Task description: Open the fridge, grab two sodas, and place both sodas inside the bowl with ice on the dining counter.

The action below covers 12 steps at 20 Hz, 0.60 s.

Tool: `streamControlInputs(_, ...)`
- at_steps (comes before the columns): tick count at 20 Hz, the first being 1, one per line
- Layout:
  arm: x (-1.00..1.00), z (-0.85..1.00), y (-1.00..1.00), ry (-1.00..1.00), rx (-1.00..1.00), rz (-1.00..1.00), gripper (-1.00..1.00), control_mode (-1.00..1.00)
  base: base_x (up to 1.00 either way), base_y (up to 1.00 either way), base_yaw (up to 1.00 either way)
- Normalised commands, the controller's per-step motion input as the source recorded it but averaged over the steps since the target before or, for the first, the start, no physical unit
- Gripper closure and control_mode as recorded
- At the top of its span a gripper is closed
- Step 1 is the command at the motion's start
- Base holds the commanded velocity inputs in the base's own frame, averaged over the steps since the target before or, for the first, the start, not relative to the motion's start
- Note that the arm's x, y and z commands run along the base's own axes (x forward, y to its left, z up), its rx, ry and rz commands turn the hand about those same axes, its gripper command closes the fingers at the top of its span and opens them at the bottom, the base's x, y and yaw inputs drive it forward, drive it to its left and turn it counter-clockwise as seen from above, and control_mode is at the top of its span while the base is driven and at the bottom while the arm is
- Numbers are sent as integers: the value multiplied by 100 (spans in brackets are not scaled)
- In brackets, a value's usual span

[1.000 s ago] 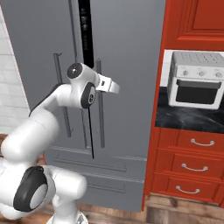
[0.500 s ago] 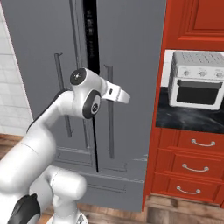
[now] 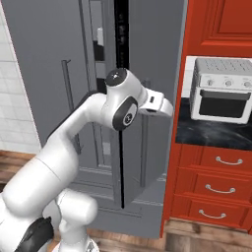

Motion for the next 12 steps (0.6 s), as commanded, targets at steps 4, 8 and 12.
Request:
streamControlInputs(4,-90,-14,-23,-14,-1,0,-100,-100,0,0,0)
streamControlInputs(8,-100,12,-6,-20,1,-5,-100,-100,0,0,0)
streamControlInputs(12,-100,27,15,-9,0,-8,-100,-100,0,0,0)
